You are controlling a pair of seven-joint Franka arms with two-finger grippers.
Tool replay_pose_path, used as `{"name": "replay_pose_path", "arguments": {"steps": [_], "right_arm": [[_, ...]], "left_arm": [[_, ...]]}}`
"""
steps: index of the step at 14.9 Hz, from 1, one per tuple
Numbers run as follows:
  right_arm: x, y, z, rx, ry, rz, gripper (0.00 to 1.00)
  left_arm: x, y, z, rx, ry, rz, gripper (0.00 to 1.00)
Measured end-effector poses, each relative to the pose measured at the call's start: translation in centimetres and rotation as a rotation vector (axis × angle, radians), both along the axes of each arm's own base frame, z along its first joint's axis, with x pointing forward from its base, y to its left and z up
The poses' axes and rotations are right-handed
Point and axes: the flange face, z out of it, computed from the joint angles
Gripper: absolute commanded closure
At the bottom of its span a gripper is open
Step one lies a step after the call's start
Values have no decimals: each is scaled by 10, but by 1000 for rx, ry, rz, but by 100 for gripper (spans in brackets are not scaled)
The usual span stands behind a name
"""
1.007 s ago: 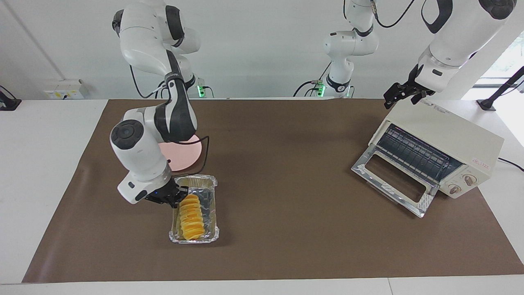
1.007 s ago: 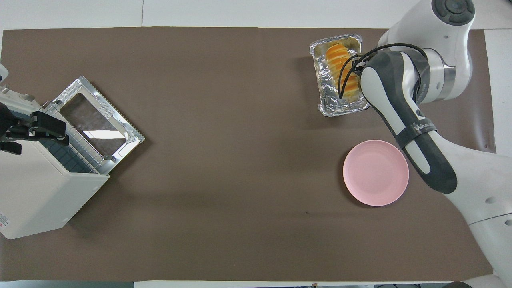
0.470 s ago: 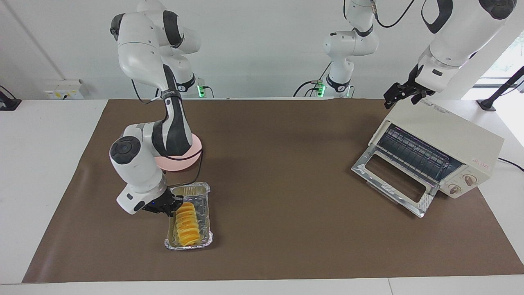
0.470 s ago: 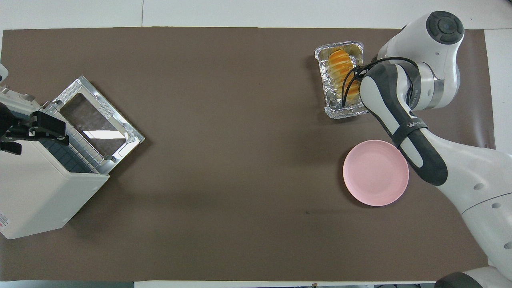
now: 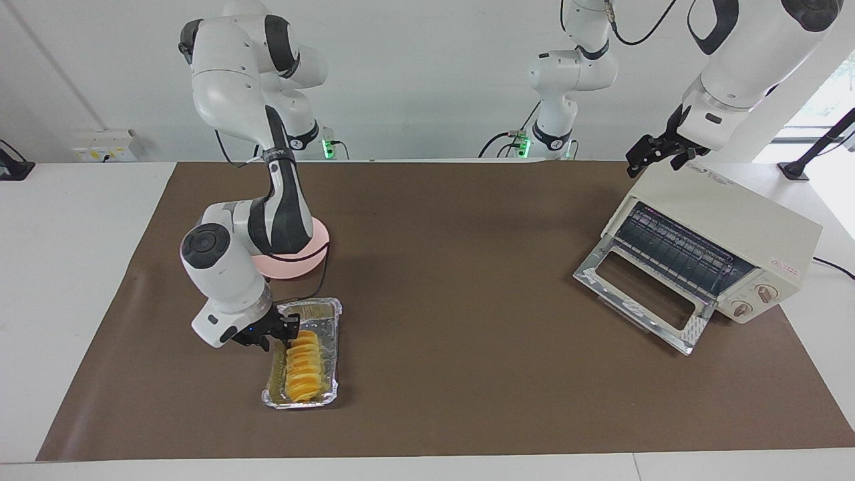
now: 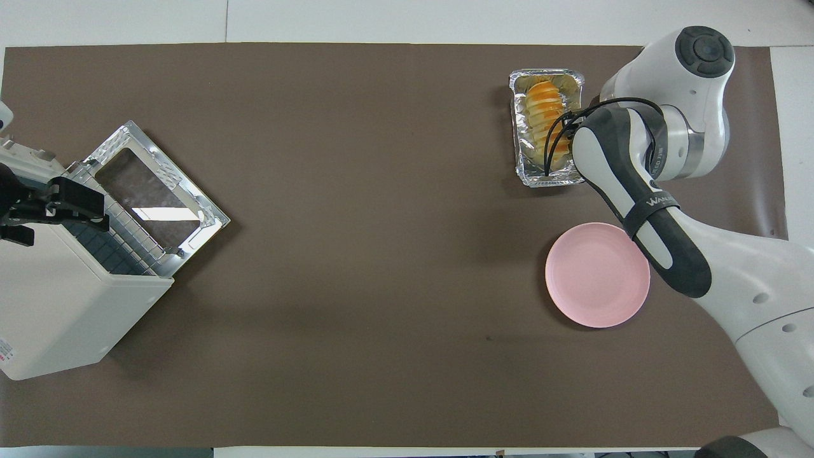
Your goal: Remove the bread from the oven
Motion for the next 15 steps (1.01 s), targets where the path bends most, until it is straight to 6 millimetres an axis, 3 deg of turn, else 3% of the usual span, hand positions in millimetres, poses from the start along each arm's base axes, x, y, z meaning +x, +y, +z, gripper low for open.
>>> {"name": "replay_pose_path", "arguments": {"steps": [4,6,9,12,15], "right_arm": [[-10,6,44,-6,42,19,0],[-11,16,56,-5,32,34,0],[-10,36,50,-19,17,54,0],[-6,57,32,-41,-10,60,0],[-2,64,13,-44,-22,68,0]], "left_arm": [[0,0,0,0,0,0,0],[0,0,0,0,0,0,0],[0,0,0,0,0,0,0],[0,0,0,0,0,0,0],[0,0,0,0,0,0,0]]}}
